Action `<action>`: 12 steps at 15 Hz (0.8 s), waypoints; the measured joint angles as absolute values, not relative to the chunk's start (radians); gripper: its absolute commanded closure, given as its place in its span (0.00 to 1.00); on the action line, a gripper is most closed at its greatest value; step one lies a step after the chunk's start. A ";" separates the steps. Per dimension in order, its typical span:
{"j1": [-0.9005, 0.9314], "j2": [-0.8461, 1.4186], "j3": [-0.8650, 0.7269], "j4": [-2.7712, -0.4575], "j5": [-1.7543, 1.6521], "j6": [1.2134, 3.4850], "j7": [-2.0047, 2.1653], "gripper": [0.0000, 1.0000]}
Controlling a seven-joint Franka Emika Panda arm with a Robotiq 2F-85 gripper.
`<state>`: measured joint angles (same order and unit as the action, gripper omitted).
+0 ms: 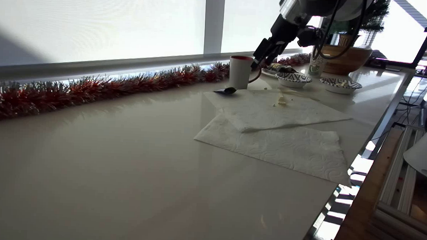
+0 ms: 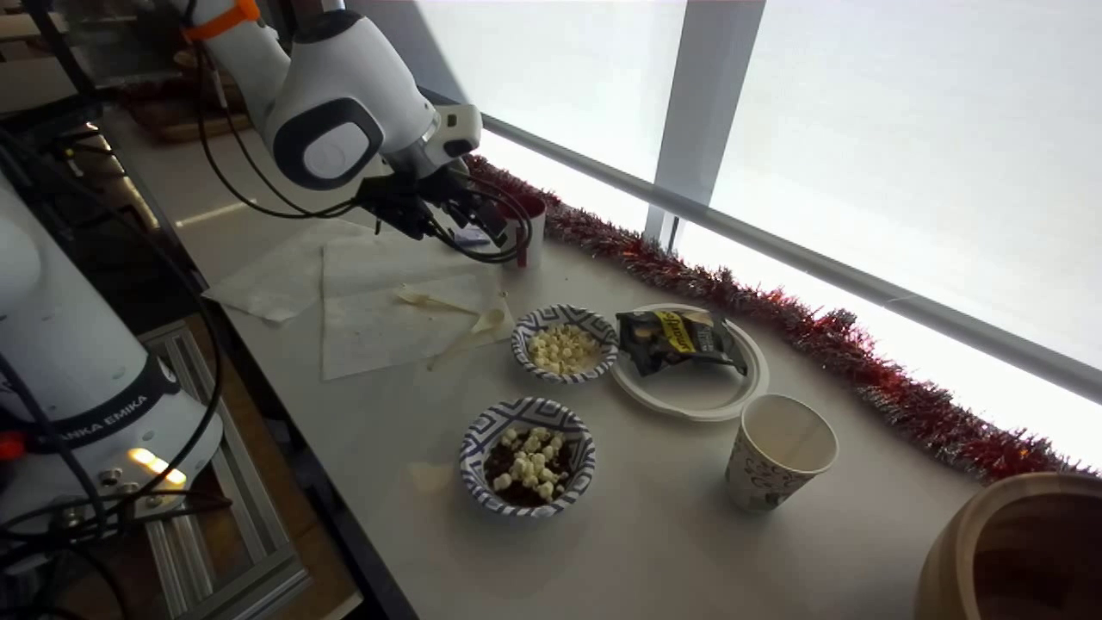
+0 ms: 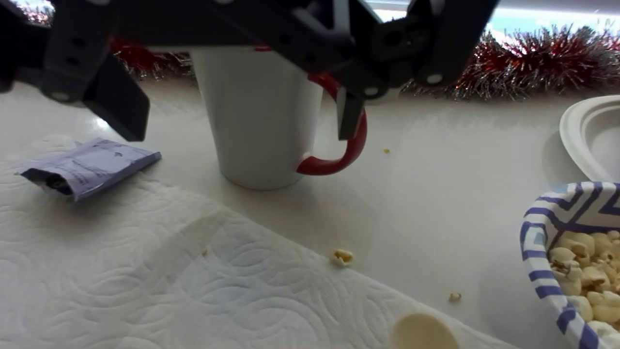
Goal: Move the contents from one bowl to the next
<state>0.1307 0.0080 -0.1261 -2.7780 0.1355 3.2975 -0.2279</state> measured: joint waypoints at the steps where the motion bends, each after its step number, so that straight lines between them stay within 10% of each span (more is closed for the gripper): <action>1: 0.133 0.009 -0.126 -2.776 0.136 3.298 -0.227 0.00; 12: 0.107 0.056 -0.204 -2.770 0.135 3.295 -0.356 0.00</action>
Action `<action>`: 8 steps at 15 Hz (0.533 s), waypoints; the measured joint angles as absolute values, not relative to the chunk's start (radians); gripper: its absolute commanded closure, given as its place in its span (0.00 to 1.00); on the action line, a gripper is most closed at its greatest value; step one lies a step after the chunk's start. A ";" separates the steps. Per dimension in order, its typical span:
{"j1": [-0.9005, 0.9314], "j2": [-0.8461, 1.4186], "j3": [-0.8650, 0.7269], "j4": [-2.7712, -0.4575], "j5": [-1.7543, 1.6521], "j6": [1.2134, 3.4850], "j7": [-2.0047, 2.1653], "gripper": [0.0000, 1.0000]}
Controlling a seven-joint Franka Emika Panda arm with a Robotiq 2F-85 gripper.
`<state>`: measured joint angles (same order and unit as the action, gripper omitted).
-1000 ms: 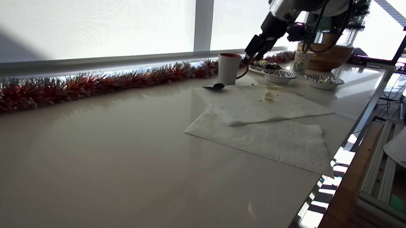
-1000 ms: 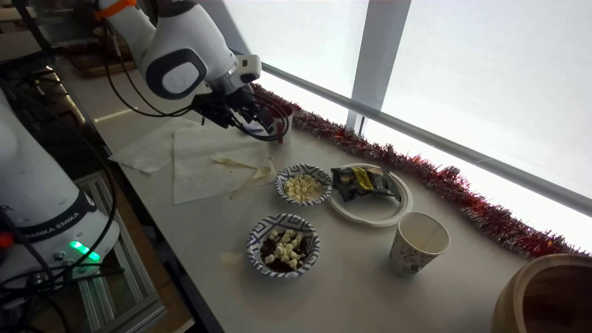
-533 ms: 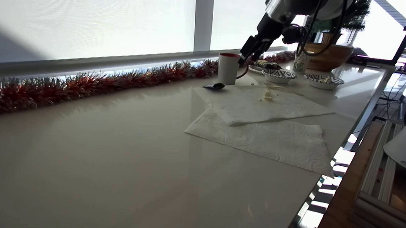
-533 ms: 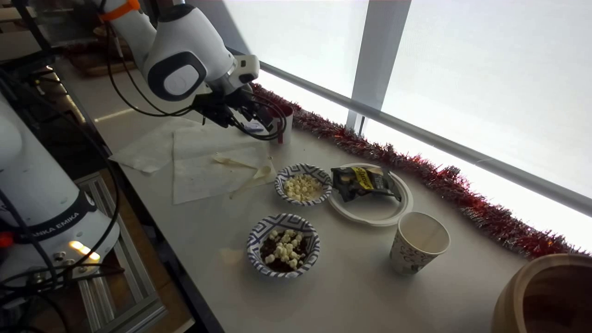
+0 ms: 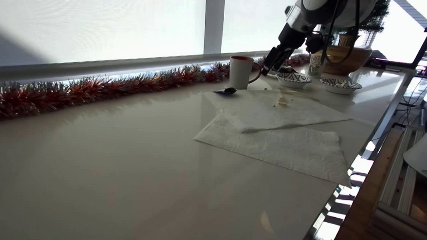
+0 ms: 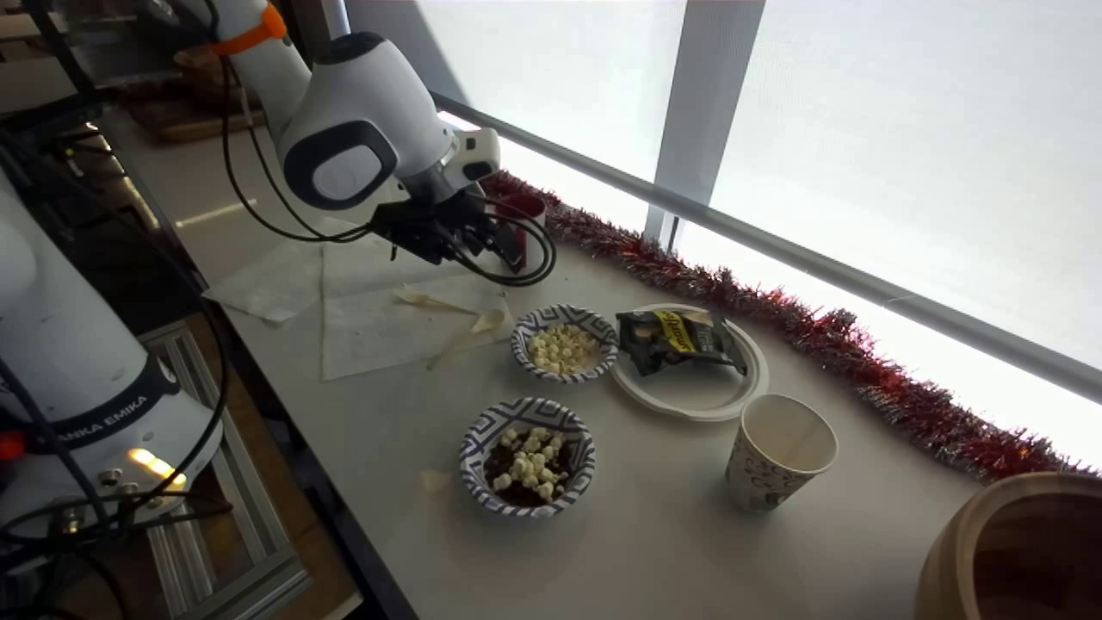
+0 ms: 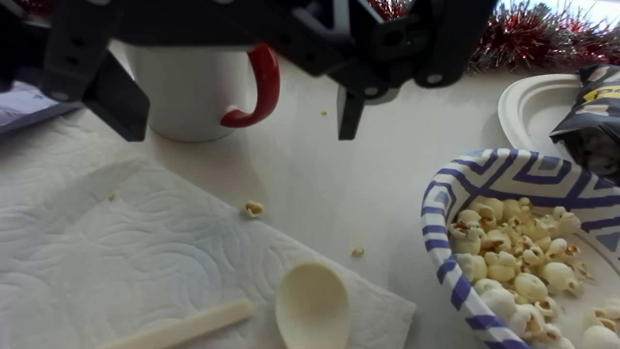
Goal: Move the contents from one bowl to the next
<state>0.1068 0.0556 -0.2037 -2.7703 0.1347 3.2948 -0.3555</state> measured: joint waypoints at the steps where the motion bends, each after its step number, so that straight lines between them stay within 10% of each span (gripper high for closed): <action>1: 0.106 0.057 -0.200 -2.770 0.134 3.289 -0.362 0.00; 8: 0.100 0.058 -0.130 -2.770 0.133 3.287 -0.365 0.00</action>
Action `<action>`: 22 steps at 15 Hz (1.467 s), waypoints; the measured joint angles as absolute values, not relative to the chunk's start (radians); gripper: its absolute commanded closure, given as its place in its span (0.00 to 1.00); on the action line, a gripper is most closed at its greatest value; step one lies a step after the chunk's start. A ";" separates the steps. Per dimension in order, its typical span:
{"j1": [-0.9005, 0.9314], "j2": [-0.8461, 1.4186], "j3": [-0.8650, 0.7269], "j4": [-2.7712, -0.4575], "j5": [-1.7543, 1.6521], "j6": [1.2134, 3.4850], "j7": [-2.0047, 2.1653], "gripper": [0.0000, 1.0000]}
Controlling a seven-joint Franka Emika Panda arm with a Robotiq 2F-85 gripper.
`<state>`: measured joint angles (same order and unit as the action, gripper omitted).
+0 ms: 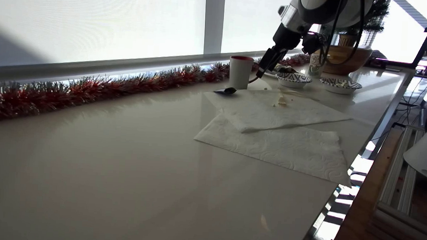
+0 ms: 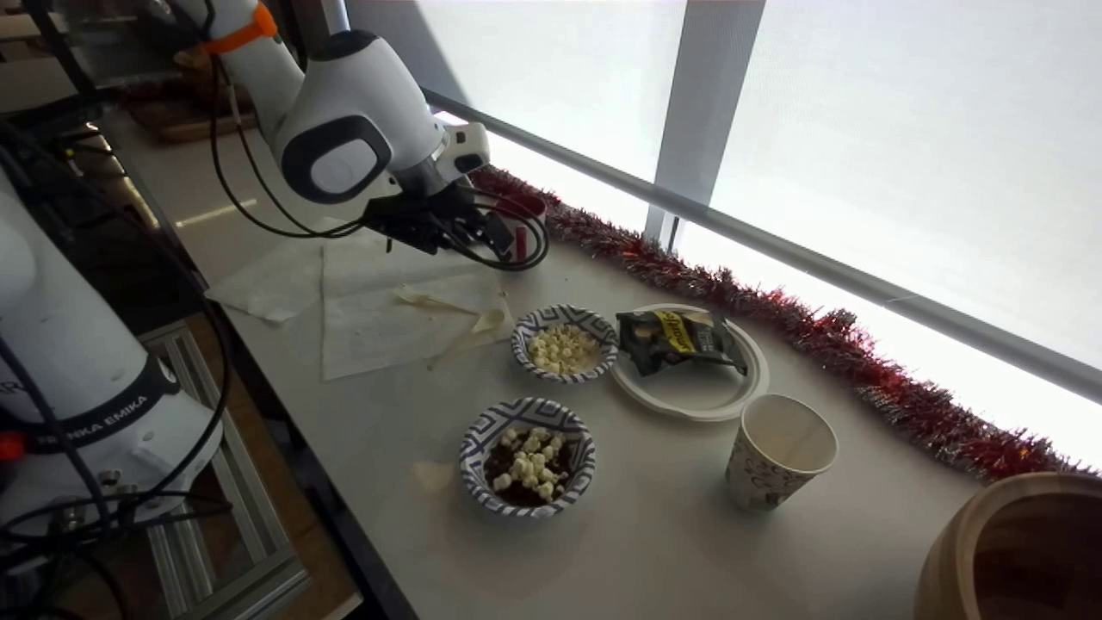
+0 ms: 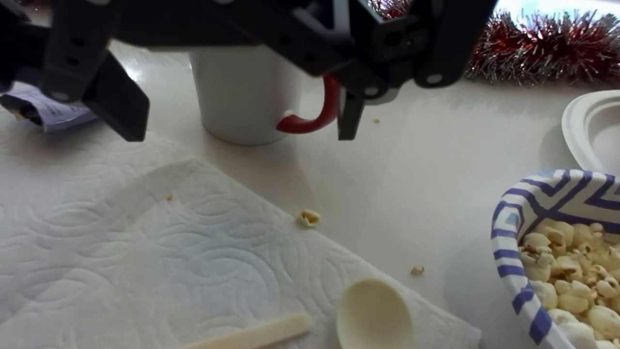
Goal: Move the contents from one bowl to the next
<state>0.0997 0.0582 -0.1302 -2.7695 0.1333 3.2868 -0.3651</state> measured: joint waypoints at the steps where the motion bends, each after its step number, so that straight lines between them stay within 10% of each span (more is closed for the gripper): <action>1: 0.092 0.058 -0.120 -2.769 0.111 3.286 -0.353 0.00; 22: -0.384 0.119 0.233 -2.769 0.074 3.155 -0.359 0.00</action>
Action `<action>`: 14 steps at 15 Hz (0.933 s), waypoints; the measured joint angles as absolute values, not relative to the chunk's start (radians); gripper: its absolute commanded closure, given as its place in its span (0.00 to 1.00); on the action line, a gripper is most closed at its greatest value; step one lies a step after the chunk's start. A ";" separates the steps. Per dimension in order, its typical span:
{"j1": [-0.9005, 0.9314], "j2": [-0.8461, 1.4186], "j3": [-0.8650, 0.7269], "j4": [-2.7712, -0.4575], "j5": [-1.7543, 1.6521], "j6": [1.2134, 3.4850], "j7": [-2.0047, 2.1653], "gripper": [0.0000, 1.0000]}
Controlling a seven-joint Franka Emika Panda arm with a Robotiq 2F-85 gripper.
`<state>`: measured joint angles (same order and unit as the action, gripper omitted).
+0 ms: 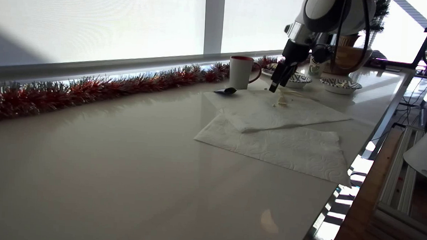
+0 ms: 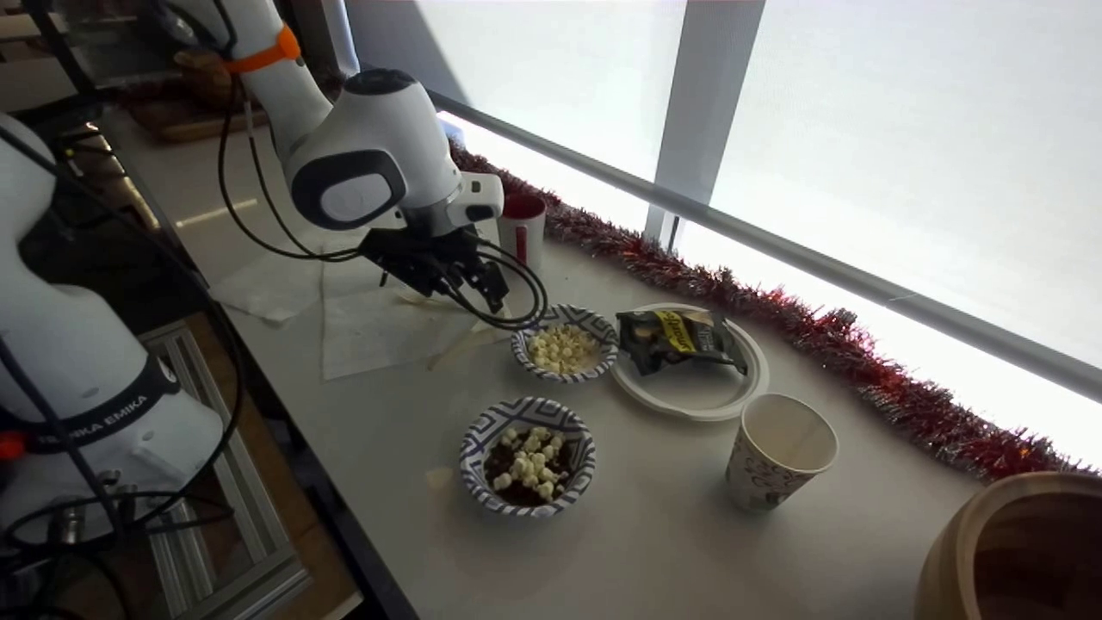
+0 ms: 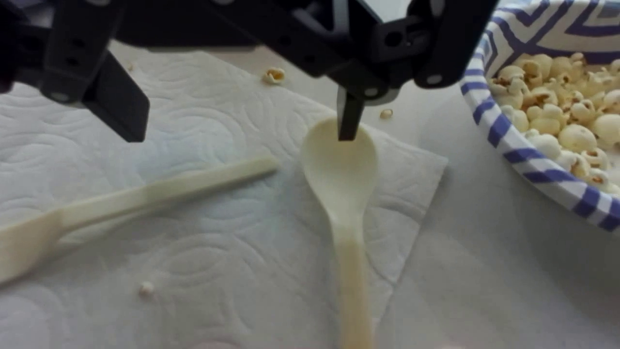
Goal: Move the contents from one bowl to the next
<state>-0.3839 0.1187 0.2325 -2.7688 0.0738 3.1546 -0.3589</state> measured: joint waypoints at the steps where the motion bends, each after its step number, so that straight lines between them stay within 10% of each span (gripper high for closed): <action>1: -0.421 0.121 0.257 -2.769 0.095 3.147 -0.378 0.00; 14: -0.744 0.051 0.401 -2.749 0.469 2.872 -0.836 0.00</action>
<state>-0.7442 0.0507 0.4013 -2.7493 0.4685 2.8719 -0.8357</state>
